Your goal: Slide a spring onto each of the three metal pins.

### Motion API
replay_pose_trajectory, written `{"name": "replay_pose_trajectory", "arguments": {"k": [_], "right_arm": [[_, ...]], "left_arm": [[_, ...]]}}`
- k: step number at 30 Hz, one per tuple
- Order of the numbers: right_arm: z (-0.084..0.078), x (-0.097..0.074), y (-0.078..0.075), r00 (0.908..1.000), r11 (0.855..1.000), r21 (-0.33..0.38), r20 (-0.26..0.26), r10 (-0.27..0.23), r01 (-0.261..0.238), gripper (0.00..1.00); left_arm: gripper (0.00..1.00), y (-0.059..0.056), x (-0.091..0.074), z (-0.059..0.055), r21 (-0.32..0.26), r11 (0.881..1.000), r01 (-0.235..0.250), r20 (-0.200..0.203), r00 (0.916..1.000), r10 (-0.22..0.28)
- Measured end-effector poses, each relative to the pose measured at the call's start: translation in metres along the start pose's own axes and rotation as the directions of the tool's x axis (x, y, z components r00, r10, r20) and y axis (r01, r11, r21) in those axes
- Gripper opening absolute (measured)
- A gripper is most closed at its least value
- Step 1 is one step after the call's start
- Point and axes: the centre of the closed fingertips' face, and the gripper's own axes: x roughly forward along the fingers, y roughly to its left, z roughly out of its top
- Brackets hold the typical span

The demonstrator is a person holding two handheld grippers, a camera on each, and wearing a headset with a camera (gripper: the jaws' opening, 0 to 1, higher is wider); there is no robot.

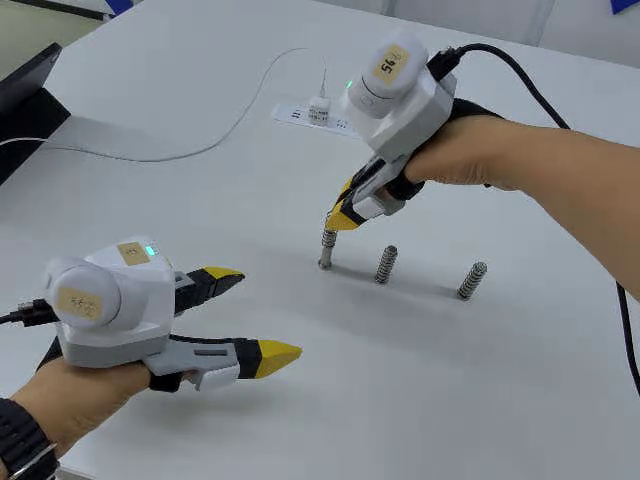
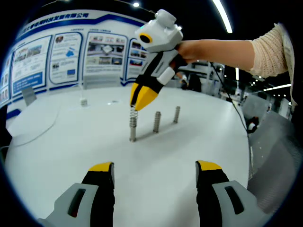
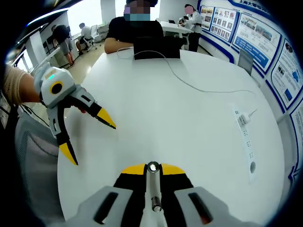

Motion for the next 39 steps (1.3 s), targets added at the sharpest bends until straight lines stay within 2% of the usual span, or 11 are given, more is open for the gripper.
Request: {"name": "replay_pose_trajectory", "arguments": {"k": [11,23,39], "right_arm": [[-0.009,0.015,0.004,0.9998,1.000,0.021,-0.018,0.003,-0.003,0.12],[-0.010,0.024,0.008,0.9997,1.000,0.029,-0.025,-0.002,0.003,0.12],[-0.011,0.027,0.007,0.9997,0.999,0.029,-0.016,-0.017,0.017,0.12]], "left_arm": [[0.71,-0.002,0.000,0.000,0.001,1.000,0.000,-0.003,1.0000,0.000],[0.71,-0.001,0.001,0.000,-0.001,1.000,0.000,-0.002,1.0000,0.000],[0.71,-0.001,0.001,0.000,0.001,1.000,0.002,-0.004,1.0000,-0.002]]}}
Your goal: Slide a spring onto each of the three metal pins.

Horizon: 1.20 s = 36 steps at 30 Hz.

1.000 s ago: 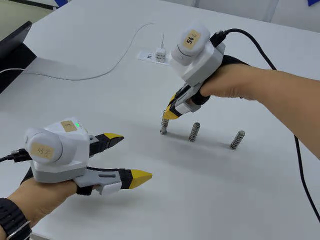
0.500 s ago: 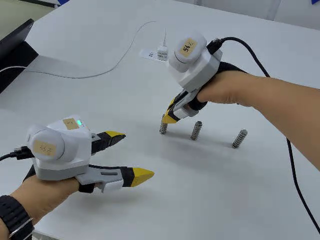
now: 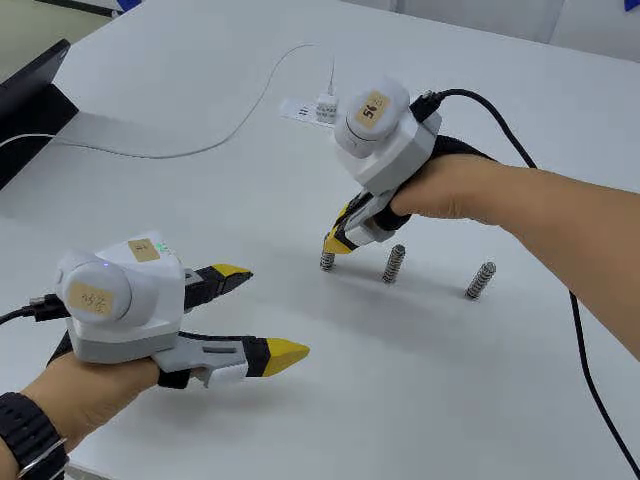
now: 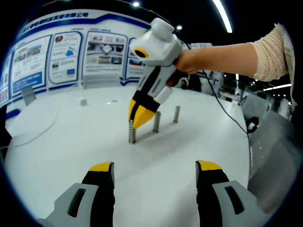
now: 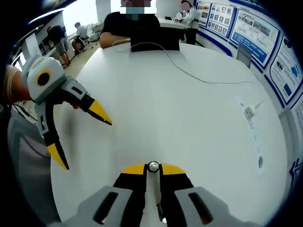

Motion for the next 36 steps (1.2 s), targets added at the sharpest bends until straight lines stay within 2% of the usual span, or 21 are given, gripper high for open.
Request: {"name": "replay_pose_trajectory", "arguments": {"k": [11,21,30,36], "right_arm": [[0.000,-0.001,0.000,0.9995,1.000,-0.002,0.030,-0.008,0.008,0.18],[-0.002,-0.010,-0.001,0.9980,1.000,0.001,0.059,-0.022,0.022,0.23],[-0.006,-0.019,-0.002,0.9944,0.999,0.008,0.097,-0.042,0.042,0.28],[-0.010,-0.027,-0.010,0.9893,0.997,0.032,0.130,-0.067,0.064,0.32]], "left_arm": [[0.71,0.000,-0.001,0.001,0.003,1.000,0.000,-0.001,1.0000,0.000],[0.71,-0.001,0.001,0.003,0.009,1.000,0.003,0.000,1.0000,-0.003],[0.71,0.002,0.001,0.005,0.010,1.000,-0.002,0.002,1.0000,0.002],[0.71,0.003,0.003,0.006,0.013,1.000,-0.002,0.000,1.0000,0.002]]}}
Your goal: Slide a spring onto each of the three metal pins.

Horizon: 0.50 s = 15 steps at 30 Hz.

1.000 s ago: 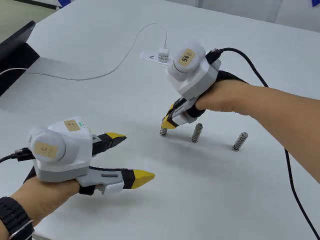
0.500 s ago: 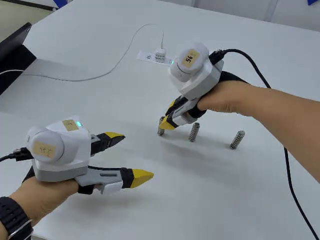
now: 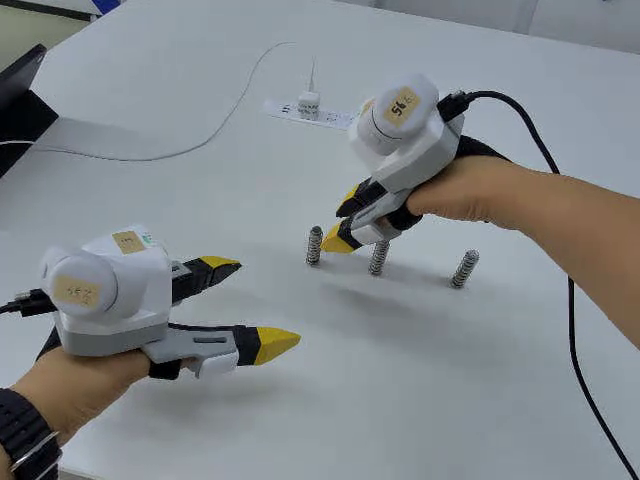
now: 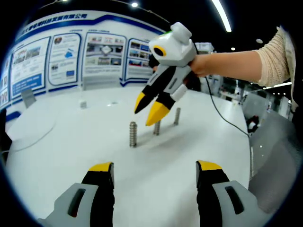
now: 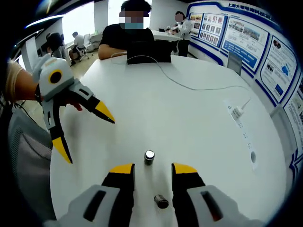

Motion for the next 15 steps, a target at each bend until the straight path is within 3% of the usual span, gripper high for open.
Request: {"name": "replay_pose_trajectory", "arguments": {"k": [9,15], "right_arm": [[-0.009,-0.016,-0.007,0.9975,0.999,0.045,0.062,-0.033,0.030,0.39],[-0.019,-0.026,-0.013,0.9952,0.996,0.070,0.073,-0.065,0.060,0.42]], "left_arm": [[0.72,-0.001,0.003,0.005,0.008,1.000,0.003,0.001,1.0000,-0.003],[0.72,-0.002,0.004,0.007,0.015,1.000,0.007,-0.001,1.0000,-0.007]]}}
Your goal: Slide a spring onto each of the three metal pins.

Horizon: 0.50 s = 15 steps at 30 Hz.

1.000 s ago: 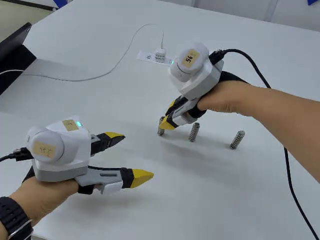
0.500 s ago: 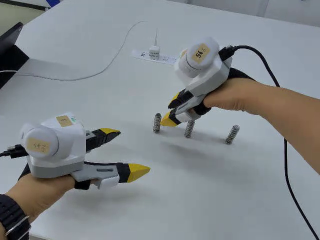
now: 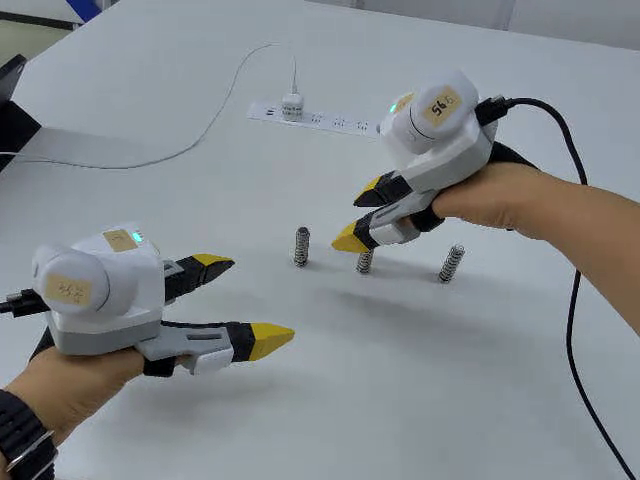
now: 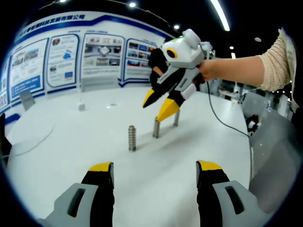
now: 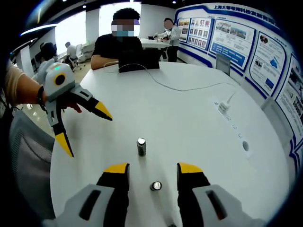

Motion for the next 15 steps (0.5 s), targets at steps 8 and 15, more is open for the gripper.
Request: {"name": "replay_pose_trajectory", "arguments": {"k": [8,15], "right_arm": [[-0.006,-0.017,-0.006,0.9975,0.999,0.029,0.052,-0.047,0.046,0.47],[-0.014,-0.034,-0.012,0.9915,0.994,0.068,0.096,-0.089,0.083,0.50]], "left_arm": [[0.72,0.002,0.001,0.003,0.005,1.000,-0.002,-0.001,1.0000,0.002],[0.72,0.003,0.001,0.005,0.008,1.000,-0.005,-0.004,1.0000,0.005]]}}
